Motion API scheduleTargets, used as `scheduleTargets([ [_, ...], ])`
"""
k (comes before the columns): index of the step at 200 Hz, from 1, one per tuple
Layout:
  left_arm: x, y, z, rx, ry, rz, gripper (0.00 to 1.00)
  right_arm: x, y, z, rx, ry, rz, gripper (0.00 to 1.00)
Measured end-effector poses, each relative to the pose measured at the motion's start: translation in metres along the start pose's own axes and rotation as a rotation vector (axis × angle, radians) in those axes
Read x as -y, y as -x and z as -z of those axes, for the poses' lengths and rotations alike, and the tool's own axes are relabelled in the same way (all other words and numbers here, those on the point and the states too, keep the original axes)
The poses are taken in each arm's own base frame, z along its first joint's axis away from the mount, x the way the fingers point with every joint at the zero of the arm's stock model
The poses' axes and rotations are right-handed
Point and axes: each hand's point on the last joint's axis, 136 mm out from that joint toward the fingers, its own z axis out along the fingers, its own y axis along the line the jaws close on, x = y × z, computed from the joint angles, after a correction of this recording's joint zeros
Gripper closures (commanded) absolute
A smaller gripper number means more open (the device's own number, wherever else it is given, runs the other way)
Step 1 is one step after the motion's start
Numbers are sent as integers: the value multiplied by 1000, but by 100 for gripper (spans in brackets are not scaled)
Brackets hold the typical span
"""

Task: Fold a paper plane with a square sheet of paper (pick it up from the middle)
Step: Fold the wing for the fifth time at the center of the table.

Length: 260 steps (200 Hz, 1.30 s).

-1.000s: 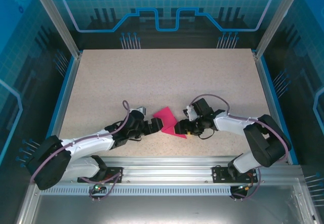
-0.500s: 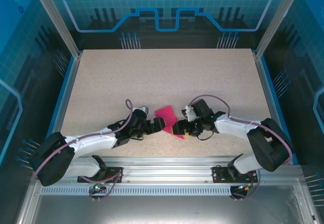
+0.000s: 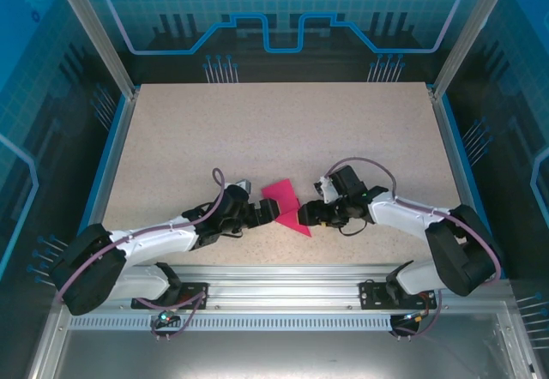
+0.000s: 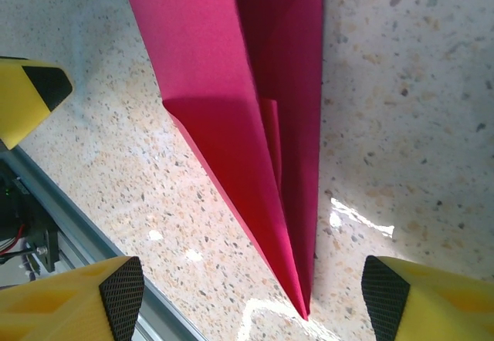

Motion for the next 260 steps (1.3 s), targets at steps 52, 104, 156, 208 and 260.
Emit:
scheduleTargets([
  [52,6,6,7,28,-21,1,2,3,-1,-12,-37,10,-17,22],
  [104,6,7,7,35,-20,1,1,3,-1,-18,-48,25,-20,23],
  [156,6,7,7,34,-19,1,1,2,-2,-19,-36,29,-24,23],
  [208,4,6,7,29,-11,2,2,1,-3,-20,-30,20,-13,23],
  [260,1,4,7,22,0,2,2,2,-3,-18,-43,-14,8,22],
])
